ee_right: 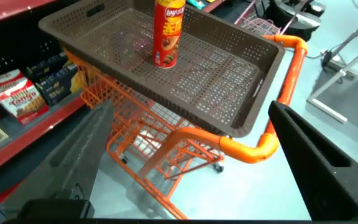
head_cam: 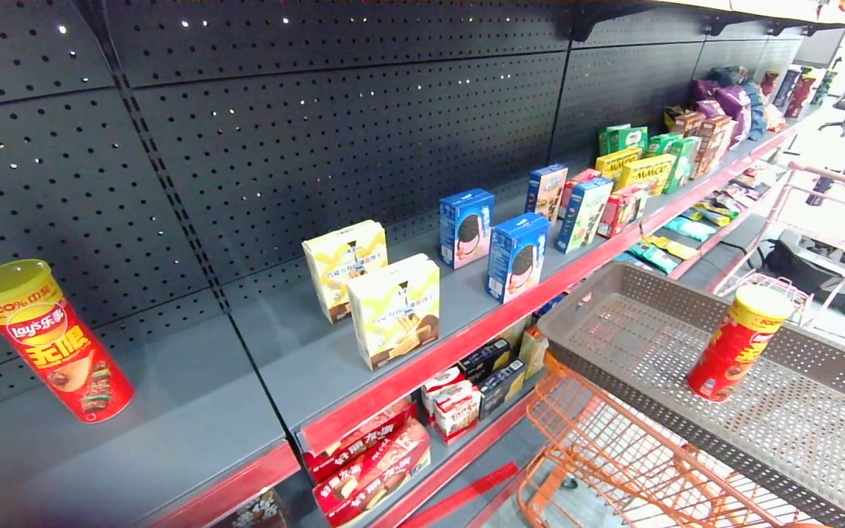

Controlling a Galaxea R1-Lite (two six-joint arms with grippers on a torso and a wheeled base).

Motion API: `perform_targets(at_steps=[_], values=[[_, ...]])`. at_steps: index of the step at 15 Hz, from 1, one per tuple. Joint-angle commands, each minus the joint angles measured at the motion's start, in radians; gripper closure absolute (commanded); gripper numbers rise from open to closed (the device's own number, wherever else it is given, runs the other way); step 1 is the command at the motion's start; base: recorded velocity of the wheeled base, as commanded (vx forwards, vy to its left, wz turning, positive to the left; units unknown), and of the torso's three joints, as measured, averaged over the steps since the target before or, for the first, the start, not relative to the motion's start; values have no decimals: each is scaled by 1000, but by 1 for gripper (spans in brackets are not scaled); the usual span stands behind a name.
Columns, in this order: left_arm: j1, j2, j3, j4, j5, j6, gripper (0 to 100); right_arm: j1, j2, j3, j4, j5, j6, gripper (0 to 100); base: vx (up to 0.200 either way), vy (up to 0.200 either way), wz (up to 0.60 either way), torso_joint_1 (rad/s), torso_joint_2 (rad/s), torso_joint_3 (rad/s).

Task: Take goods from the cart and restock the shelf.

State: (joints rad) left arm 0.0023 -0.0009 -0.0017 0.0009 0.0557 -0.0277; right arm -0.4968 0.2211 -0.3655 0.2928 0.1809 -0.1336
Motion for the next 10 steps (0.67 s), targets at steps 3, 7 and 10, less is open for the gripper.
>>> perform_targets(at_steps=[3,7,10], values=[[1,1,0,-1,1,0,0,0,359,114,-314,2,74,0,0,0,0,0,0,0],[1,1,0,1,-1,0,0,95,511,103,-423,6,120,0,0,0,0,0,0,0],[-1,1,0,1,-1,0,0,123,762,30,-570,0,158,0,0,0,0,0,0,0]])
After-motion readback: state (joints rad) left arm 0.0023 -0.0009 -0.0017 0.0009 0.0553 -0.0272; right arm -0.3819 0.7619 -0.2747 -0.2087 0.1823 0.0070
